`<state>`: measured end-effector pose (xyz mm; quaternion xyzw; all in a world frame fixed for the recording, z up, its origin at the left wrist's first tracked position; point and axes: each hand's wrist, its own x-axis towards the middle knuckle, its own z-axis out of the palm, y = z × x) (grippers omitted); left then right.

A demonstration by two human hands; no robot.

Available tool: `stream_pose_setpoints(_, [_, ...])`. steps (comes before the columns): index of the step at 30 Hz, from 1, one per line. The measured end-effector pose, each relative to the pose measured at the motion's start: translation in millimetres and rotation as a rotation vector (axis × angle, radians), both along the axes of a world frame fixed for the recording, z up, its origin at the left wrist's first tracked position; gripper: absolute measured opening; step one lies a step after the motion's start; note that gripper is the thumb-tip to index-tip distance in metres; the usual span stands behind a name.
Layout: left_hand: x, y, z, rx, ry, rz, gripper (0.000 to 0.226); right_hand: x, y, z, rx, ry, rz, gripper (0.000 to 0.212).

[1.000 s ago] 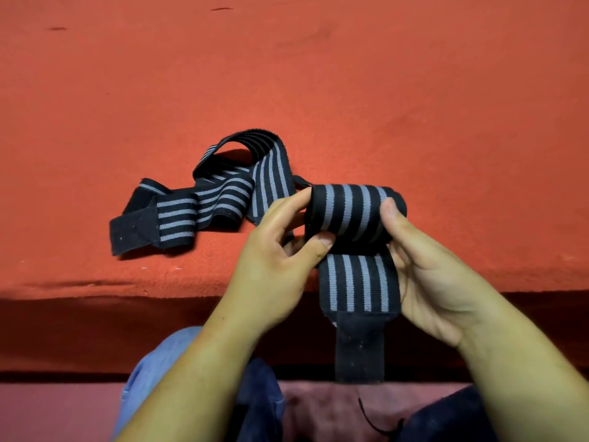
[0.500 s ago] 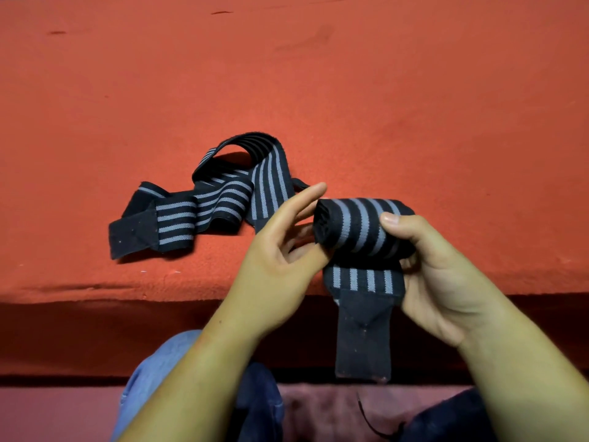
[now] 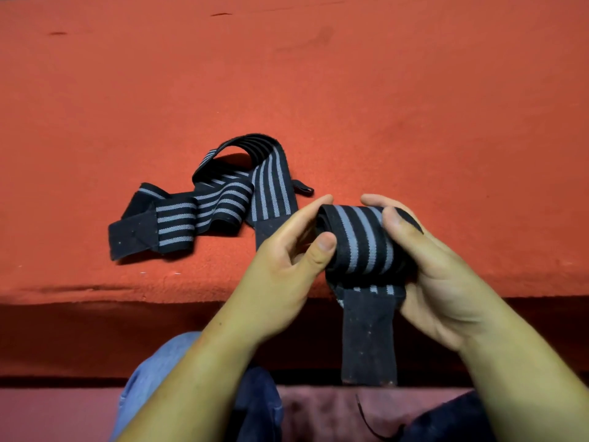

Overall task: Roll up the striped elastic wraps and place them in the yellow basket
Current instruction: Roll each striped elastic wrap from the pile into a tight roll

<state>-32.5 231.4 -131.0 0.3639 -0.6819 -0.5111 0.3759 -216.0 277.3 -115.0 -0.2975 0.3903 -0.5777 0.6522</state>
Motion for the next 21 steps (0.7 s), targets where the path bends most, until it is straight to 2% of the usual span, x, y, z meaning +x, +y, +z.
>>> stream_pose_setpoints(2, [0.6,0.8,1.3,-0.017,-0.018,-0.020,0.054,2.2,0.4,0.3,-0.013,0.069,-0.030,0.053])
stream_pose_setpoints(5, [-0.3,-1.7,1.1,0.000,-0.036,-0.010,0.055,3.3,-0.6,-1.2,-0.053,0.136,-0.052,0.043])
stream_pose_setpoints(10, [-3.0,0.8,1.7,0.101,0.032,-0.071,0.075,3.5,0.1,0.2,-0.117,0.157,-0.061,0.047])
stream_pose_setpoints(13, [-1.0,-0.4,0.6,0.073,0.007,-0.048,0.062,3.8,0.1,0.0,-0.135,0.151,-0.067,0.049])
stream_pose_setpoints(16, [-0.2,-0.6,1.6,0.046,-0.001,-0.051,0.060,4.9,-0.3,0.3,-0.154,0.144,-0.087,0.050])
stream_pose_setpoints(21, [-0.9,0.6,3.9,0.129,0.112,-0.077,0.057,2.9,-0.7,0.1,-0.152,0.136,-0.054,0.052])
